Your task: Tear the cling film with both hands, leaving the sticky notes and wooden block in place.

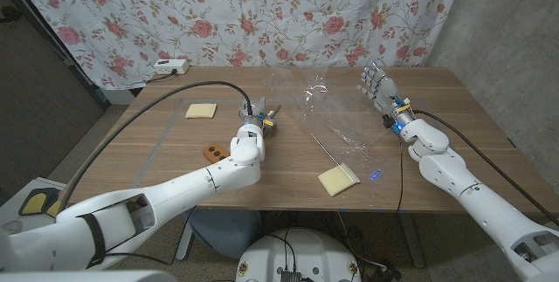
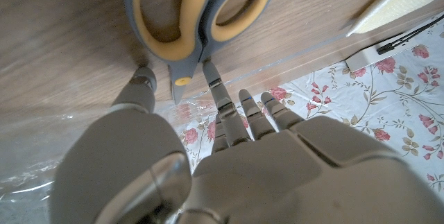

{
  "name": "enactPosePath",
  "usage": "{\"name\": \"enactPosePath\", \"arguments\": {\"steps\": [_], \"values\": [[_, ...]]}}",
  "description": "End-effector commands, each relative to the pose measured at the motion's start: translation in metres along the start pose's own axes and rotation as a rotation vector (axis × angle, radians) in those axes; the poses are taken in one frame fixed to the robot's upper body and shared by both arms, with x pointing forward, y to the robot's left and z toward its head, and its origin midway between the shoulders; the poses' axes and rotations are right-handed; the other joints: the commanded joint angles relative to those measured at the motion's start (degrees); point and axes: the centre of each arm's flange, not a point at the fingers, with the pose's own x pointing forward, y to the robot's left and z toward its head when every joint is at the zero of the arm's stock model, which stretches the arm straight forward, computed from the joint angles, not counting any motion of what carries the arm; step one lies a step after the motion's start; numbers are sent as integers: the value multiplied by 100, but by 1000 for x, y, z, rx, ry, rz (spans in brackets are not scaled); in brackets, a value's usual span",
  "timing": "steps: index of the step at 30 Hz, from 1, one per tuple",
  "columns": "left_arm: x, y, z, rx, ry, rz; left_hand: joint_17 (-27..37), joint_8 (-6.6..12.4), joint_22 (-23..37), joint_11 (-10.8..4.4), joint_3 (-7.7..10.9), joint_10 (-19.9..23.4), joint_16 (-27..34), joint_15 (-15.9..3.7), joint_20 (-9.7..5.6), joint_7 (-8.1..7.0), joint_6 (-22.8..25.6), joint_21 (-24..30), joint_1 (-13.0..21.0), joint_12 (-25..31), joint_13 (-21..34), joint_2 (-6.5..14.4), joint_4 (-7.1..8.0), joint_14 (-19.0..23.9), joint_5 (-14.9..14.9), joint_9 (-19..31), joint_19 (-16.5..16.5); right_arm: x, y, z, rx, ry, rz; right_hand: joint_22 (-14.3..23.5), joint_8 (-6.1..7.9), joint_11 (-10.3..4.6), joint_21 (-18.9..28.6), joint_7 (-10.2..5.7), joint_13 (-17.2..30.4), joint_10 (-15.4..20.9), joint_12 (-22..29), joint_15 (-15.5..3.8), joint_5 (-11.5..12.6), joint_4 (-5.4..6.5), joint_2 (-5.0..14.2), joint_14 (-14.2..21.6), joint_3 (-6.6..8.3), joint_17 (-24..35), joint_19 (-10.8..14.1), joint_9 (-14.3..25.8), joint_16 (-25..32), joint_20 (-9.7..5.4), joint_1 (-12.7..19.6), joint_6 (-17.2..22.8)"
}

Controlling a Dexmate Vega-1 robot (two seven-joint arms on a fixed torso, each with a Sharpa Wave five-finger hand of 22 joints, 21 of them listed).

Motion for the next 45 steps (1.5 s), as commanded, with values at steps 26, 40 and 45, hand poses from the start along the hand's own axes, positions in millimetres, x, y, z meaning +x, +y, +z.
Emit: {"name": "enactPosePath", "arguments": {"steps": [26, 40, 45], "values": [[-6, -11, 11, 35, -19, -18, 31, -93, -13, -371, 194, 710, -38, -239, 21, -40, 273, -2, 1158, 391, 398, 274, -107, 653, 128, 27, 117, -6, -4, 1, 30, -16, -17, 18, 17, 23, 27, -29, 14, 0, 13, -8, -28, -39, 71, -218, 36, 1, -1, 19, 24, 11, 2, 9], [-14, -9, 0, -4, -22, 71, 91, -64, -14, -390, 168, 1044, 63, -466, 78, -149, 461, 25, 2027, 830, 773, 495, -133, 1101, 213, 42, 248, -7, -3, 2, 37, -15, -19, 19, 14, 29, 29, -30, 14, -5, 11, -11, -28, -43, 77, -215, 38, 0, 8, 19, 25, 8, 3, 5], [-17, -5, -6, -19, -16, 96, 106, -59, -14, -390, 120, 1081, 82, -503, 55, -149, 509, 28, 2086, 891, 819, 497, -117, 1164, 196, 44, 272, -7, -4, 2, 37, -14, -20, 18, 13, 26, 27, -30, 13, -9, 9, -11, -28, -45, 79, -218, 39, -1, 4, 19, 23, 12, 4, 4]]}}
